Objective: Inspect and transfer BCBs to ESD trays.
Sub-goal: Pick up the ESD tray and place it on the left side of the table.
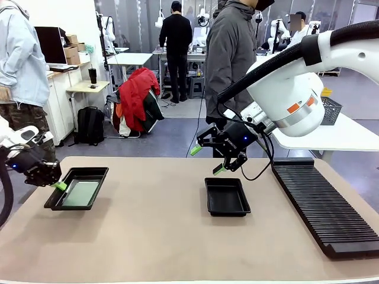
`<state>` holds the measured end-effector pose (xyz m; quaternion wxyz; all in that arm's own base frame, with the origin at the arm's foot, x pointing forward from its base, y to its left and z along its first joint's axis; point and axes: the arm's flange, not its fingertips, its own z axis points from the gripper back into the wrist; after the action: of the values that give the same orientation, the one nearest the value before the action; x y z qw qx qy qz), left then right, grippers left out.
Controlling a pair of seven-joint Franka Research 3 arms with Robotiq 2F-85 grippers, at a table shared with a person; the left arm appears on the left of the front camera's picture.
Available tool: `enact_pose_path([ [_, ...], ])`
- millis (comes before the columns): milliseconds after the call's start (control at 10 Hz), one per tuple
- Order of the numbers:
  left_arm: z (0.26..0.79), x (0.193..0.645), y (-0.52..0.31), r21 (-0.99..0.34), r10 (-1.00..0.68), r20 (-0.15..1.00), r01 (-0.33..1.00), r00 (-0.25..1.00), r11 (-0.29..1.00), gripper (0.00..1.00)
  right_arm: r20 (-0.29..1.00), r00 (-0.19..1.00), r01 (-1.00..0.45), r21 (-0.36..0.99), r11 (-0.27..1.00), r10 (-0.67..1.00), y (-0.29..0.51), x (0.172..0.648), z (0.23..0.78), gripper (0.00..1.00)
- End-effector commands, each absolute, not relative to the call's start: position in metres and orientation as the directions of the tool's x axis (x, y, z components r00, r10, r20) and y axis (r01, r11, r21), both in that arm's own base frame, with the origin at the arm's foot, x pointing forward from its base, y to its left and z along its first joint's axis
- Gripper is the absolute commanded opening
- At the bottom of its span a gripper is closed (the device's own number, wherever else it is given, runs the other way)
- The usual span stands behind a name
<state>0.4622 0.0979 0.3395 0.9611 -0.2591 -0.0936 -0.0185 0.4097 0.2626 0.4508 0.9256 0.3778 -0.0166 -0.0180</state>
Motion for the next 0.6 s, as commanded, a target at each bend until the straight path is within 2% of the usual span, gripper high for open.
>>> enact_pose_path([
  [0,0.327,0.460,0.110,-0.491,0.007,0.184,0.086,0.983,0.867,0.00,0.018,0.999,0.019,0.697,0.717,-0.044,0.262,0.410,0.451,1.00],
  [500,0.299,0.463,0.118,-0.471,0.014,0.179,0.073,0.984,0.879,0.00,0.018,0.999,0.019,0.697,0.717,-0.044,0.262,0.410,0.451,1.00],
])
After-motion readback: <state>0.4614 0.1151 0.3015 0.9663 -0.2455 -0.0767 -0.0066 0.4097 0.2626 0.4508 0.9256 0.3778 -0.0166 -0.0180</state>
